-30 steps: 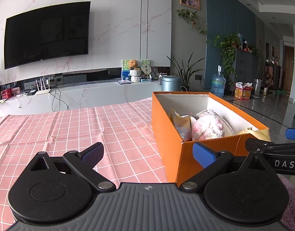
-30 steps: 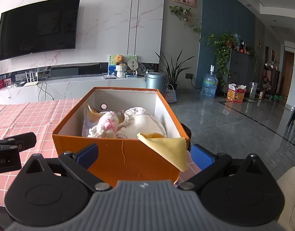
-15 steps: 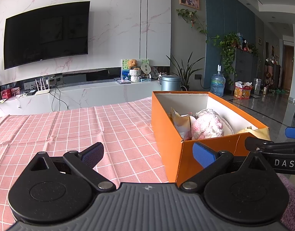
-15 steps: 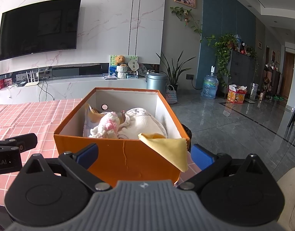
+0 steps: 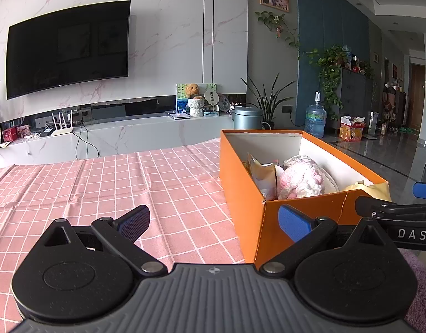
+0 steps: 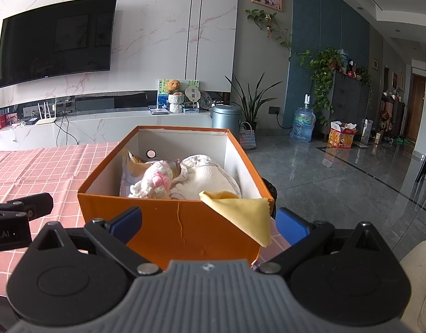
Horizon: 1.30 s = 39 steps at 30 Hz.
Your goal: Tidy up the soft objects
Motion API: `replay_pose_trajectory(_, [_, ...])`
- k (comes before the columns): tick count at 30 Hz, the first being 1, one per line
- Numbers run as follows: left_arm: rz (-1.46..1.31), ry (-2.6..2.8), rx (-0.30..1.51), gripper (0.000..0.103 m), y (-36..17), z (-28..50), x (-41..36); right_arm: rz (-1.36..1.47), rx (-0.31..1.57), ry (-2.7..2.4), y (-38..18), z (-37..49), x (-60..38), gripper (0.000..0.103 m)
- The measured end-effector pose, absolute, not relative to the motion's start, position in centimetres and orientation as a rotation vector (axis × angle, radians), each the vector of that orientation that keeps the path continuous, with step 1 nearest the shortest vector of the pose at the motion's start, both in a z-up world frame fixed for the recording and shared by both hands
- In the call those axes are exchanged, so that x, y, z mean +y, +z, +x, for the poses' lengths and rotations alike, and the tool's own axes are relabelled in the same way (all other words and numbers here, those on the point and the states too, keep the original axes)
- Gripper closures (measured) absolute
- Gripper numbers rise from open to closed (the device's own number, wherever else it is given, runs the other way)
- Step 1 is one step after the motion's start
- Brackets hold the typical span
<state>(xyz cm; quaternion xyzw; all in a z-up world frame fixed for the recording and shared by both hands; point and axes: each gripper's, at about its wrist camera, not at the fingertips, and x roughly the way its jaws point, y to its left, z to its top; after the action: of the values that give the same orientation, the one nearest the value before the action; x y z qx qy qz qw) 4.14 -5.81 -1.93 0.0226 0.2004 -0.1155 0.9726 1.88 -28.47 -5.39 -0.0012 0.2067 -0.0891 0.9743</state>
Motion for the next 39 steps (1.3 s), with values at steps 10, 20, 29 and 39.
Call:
replay_pose_trajectory(10, [0.045,-0.232,0.406,0.0,-2.02,4.07,-5.59,-0.005,0.416,-0.177,-5.38,1.82,-28.48,0.002])
replay_pose_trajectory(20, [0.046,-0.233,0.406,0.0,-1.99,4.11,-5.61,-0.005,0.416,-0.177,-5.38,1.84,-28.48,0.002])
replay_pose_trajectory(29, [0.046,-0.235,0.409,0.0,-2.06,4.07,-5.41,-0.005,0.417,-0.177,-5.38,1.84,-28.49,0.002])
replay_pose_trajectory(39, [0.048,-0.235,0.409,0.0,-2.02,4.1,-5.45,-0.005,0.419,-0.176,-5.37,1.9,-28.51,0.002])
